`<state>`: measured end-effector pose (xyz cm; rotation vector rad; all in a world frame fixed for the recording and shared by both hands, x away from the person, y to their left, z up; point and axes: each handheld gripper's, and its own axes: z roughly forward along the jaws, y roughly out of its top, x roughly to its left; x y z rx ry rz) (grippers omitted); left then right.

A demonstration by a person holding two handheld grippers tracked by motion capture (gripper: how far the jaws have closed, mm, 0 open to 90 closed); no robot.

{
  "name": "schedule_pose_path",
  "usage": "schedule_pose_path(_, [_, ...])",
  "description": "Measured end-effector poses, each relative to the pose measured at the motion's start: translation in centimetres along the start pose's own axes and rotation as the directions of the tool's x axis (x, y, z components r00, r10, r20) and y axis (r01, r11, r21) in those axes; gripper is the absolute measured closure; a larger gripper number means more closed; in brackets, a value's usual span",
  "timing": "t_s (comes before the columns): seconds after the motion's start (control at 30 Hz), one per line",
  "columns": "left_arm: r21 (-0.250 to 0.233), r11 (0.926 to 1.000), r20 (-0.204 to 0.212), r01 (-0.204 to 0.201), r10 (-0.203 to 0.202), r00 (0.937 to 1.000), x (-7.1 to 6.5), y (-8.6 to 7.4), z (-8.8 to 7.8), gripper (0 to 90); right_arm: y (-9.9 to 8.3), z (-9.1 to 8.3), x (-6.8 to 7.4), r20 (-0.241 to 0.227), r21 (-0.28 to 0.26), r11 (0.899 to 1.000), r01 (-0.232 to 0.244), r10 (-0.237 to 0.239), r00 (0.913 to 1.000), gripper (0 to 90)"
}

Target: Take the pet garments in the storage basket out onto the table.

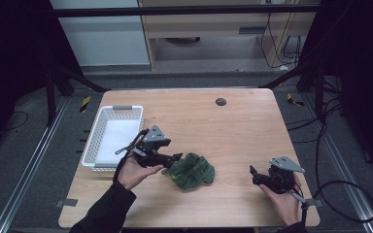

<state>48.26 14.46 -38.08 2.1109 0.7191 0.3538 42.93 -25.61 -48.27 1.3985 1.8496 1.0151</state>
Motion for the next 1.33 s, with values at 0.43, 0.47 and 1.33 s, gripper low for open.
schedule_pose_path(0.43, [-0.138, 0.9875, -0.111, 0.076, -0.092, 0.9895, 0.6, -2.9, -2.5, 36.5, 0.0, 0.0, 0.0, -0.001, -0.001, 1.0, -0.004, 0.004, 1.0, 12.5])
schedule_pose_path(0.47, [-0.144, 0.9861, -0.118, 0.083, -0.1, 0.988, 0.7, -3.2, -2.6, 36.6, 0.0, 0.0, 0.0, -0.002, 0.0, 1.0, -0.004, 0.004, 1.0, 12.5])
schedule_pose_path(1.33, [-0.186, 0.9627, -0.188, 0.197, -0.232, 0.9545, 1.2, -10.7, -5.0, 43.0, -0.2, 0.0, 0.2, -0.011, 0.006, 1.0, -0.003, 0.004, 0.9999, 12.4])
